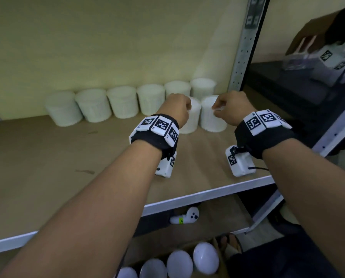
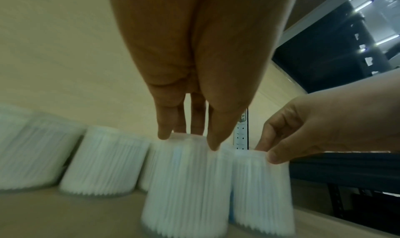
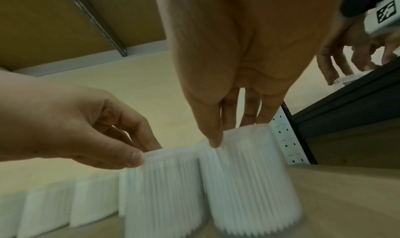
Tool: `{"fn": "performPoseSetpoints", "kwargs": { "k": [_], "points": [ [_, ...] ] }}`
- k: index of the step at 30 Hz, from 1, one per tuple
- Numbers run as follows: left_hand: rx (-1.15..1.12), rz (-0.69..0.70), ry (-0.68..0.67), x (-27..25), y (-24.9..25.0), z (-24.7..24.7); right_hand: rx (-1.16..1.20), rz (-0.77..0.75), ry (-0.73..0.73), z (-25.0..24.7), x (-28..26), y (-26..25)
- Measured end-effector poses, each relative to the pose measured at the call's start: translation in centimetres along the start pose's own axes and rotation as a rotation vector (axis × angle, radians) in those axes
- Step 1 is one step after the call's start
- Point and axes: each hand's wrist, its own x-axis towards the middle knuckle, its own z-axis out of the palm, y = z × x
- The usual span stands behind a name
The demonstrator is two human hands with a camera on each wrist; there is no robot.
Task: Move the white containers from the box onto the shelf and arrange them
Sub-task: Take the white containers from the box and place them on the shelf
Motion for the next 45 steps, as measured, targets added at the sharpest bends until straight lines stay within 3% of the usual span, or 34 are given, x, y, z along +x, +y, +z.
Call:
{"fn": "performPoseSetpoints", "kwargs": {
  "k": [13, 20, 30, 38, 42, 45],
  "points": [
    [-0.020, 0.020, 0.044, 2.9, -0.5, 1.0, -0.017, -0.060, 0.042, 1.3, 3.5, 1.0],
    [-0.004, 0.028, -0.024, 1.4, -0.5, 0.5, -0.038, -0.079, -0.018, 0.6, 2.6, 1.2],
    [-0.022, 0.028, -0.018, -6.2, 1.0, 0.3, -0.008, -0.105, -0.012, -0.2, -6.5, 0.6],
    [-0.055, -0.017, -0.157, -14.0, 2.7, -0.6, 0.019, -0.095, -0.073, 1.5, -14.5, 0.6],
    [-0.136, 0.005, -0.156, -18.4, 3.3, 0.7, 0.092, -0.099, -0.031, 2.8, -18.1, 0.7],
    [-0.199, 0.017, -0.186, -21.5, 2.8, 2.8, 0.140, -0.053, -0.123, 4.4, -20.3, 1.0]
  ]
}}
